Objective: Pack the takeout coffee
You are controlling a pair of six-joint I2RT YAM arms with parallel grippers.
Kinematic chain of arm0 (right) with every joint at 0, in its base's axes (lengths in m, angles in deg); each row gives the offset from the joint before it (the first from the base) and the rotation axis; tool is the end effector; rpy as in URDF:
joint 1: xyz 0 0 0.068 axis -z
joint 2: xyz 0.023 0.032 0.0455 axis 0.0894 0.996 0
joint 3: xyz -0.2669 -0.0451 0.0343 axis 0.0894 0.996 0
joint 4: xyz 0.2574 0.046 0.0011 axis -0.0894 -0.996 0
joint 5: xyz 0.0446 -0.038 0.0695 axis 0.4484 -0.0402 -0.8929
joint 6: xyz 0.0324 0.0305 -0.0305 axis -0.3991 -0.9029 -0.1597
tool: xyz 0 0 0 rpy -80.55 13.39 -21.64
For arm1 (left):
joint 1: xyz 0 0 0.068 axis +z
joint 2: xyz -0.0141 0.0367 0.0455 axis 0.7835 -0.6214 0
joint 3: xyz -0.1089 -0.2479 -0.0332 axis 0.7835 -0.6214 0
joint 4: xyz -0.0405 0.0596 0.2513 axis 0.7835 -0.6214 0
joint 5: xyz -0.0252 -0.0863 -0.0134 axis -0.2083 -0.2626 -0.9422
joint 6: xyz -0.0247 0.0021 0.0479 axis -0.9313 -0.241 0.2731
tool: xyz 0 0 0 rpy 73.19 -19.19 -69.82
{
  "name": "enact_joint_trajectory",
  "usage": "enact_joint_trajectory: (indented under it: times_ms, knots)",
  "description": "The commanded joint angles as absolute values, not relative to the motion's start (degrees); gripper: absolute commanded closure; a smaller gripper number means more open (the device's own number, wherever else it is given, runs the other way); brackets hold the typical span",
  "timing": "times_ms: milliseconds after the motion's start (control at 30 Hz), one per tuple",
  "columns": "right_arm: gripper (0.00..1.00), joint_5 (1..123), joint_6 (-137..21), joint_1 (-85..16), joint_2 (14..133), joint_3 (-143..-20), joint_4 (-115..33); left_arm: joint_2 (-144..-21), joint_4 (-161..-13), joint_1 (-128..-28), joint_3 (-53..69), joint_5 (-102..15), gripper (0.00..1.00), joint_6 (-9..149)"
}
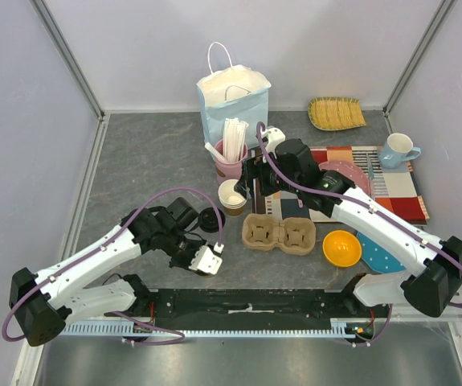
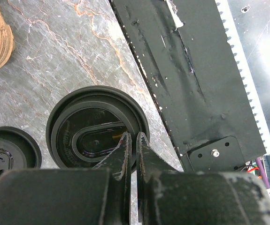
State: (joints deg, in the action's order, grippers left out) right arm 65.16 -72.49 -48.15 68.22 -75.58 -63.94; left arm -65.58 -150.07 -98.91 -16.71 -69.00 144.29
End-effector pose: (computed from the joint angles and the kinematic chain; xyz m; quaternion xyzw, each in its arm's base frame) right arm 0.2174 0.2064 0.3483 -0.1804 0.8459 0.2926 0.4078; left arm 0.0978 -0.1350 0.2521 0.8003 0.5057 -0.2626 0.1868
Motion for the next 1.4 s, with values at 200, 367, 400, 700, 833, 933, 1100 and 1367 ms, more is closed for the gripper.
enact_joint_trajectory:
  times_ms: [200,367,400,700,833,933,1100,1367]
  knots:
    - [0.1,66.2,-73.1,-48.5,66.7,-75.9,-63.8,-66.1,-150.4,-99.1,-17.1,-70.1,0.98,147.6]
    - [0.09,65.7,-72.9,-48.6,67.5,-76.4,-63.8,-66.5,-150.3,-99.1,-15.2,-69.5,0.72,146.5]
    - [0.09,65.6,-72.8,-48.6,67.6,-76.4,-63.6,-66.4,-150.4,-99.1,-14.9,-69.4,0.7,146.3]
    - [0.09,64.0,-72.4,-48.6,68.6,-77.1,-63.7,-65.5,-153.0,-99.1,-10.4,-69.1,0.57,143.9]
    - [0.1,62.3,-72.1,-48.6,69.0,-77.6,-63.8,-64.3,-154.5,-99.1,-8.4,-69.3,0.54,143.0]
    - [0.21,57.3,-71.9,-48.6,69.6,-77.6,-63.6,-63.1,-153.0,-98.4,-7.2,-67.2,0.56,137.1]
    - [0.8,43.8,-76.9,-51.1,69.4,-68.1,-50.5,-64.6,-145.8,-85.8,-3.9,-69.1,0.83,108.3]
    - [1.0,34.5,-79.7,-60.4,74.2,-59.6,-34.3,-62.8,-142.4,-73.0,-6.4,-75.4,0.98,97.3]
